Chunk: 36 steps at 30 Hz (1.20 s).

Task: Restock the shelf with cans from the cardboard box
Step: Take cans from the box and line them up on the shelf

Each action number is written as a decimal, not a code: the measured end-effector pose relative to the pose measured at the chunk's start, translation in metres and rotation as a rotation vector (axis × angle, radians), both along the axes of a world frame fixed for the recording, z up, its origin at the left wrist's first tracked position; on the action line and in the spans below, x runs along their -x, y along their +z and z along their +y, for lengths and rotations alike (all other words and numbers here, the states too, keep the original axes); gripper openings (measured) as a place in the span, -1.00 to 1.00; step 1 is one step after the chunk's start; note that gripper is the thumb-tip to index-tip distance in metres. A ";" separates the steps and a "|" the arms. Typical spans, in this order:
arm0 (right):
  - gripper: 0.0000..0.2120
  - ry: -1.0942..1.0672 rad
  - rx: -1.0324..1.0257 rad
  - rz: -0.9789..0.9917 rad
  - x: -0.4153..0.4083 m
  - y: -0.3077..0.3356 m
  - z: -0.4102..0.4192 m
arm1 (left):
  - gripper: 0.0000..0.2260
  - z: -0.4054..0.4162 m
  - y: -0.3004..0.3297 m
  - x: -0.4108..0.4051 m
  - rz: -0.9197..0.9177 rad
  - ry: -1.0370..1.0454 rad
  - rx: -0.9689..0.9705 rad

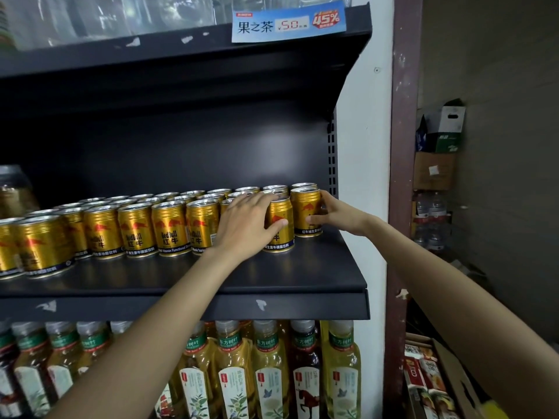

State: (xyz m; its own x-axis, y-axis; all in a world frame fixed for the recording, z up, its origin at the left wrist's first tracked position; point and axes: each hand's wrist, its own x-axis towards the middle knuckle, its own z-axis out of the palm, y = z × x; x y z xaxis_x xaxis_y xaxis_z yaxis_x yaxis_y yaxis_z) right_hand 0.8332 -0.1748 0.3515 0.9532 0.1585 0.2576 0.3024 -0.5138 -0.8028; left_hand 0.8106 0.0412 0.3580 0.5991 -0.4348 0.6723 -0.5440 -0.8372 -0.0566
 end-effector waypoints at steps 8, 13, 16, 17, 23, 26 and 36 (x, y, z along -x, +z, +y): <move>-0.08 -0.147 0.075 -0.129 0.017 -0.003 0.008 | -0.43 -0.001 0.002 0.009 0.038 0.012 -0.005; -0.15 -0.261 0.138 -0.266 0.055 0.003 0.015 | -0.38 0.007 0.000 0.007 -0.002 -0.076 0.010; -0.34 -0.290 0.133 -0.389 0.095 0.004 0.029 | -0.53 0.014 -0.004 0.033 -0.035 -0.162 0.182; -0.42 -0.298 0.121 -0.450 0.109 0.001 0.036 | -0.60 0.019 -0.008 0.045 -0.062 -0.196 0.252; -0.78 -0.423 0.046 -0.794 0.196 -0.050 0.096 | -0.76 0.070 -0.060 0.116 -0.113 -0.350 0.514; -0.84 -0.501 0.108 -0.881 0.225 -0.099 0.134 | -0.77 0.107 -0.106 0.140 -0.018 -0.376 0.537; -0.82 -0.324 0.282 -0.093 0.277 -0.321 0.263 | -0.81 0.276 -0.325 0.186 0.676 -0.086 0.246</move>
